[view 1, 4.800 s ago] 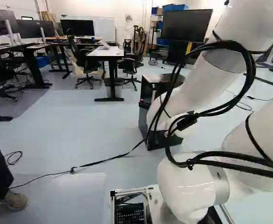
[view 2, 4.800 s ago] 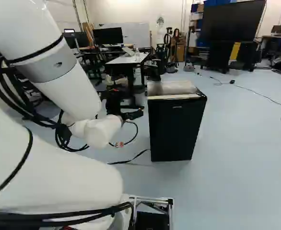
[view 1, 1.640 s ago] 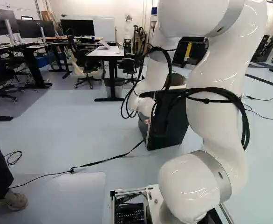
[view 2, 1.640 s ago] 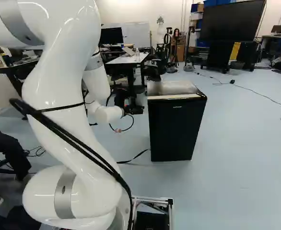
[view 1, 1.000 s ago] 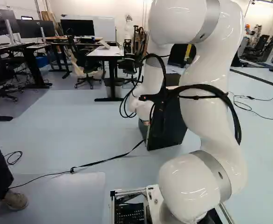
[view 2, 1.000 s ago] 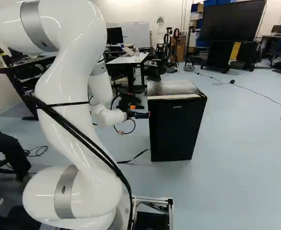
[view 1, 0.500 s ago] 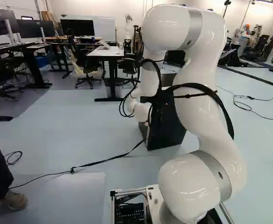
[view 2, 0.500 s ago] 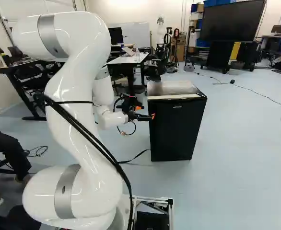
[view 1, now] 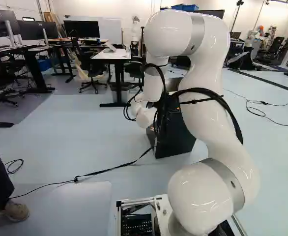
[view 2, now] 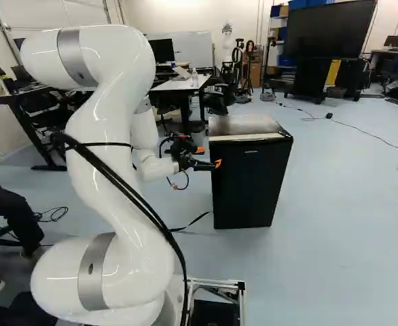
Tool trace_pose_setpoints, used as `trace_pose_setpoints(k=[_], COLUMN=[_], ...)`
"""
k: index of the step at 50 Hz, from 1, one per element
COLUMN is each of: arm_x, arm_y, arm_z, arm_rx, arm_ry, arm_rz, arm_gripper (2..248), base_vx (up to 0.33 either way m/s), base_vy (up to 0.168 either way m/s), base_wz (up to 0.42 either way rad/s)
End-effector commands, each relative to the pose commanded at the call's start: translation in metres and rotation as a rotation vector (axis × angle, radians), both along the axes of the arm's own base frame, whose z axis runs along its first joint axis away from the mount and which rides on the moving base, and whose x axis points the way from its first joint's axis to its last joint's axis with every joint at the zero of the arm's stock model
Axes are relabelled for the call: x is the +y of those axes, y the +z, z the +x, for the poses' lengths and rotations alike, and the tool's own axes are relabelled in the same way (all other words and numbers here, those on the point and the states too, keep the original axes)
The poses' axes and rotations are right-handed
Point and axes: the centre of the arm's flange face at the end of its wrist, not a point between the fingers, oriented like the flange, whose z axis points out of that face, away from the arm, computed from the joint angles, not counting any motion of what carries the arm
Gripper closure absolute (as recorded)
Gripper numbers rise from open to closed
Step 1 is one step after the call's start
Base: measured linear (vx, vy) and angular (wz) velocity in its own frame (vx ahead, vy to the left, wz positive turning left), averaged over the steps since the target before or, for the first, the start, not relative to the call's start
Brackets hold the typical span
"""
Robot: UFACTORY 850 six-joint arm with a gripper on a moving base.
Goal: Open the fridge door
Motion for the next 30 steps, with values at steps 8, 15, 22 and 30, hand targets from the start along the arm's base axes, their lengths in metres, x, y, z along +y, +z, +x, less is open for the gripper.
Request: trace_pose_setpoints(k=[8, 15, 22, 30], arm_x=[0.009, 0.02, 0.028, 0.031], arm_y=[0.0, 0.0, -0.001, -0.003], arm_z=[0.002, 0.005, 0.012, 0.026], arm_rx=[-0.01, -0.015, -0.024, -0.04], arm_ry=[0.003, 0.021, 0.034, 0.033], arm_rz=[-0.004, -0.004, -0.001, 0.003], arm_gripper=[3, 3, 3, 3], base_vx=[0.0, 0.0, 0.0, 0.0], base_vy=[0.0, 0.0, 0.0, 0.0], base_wz=[0.0, 0.0, 0.0, 0.0])
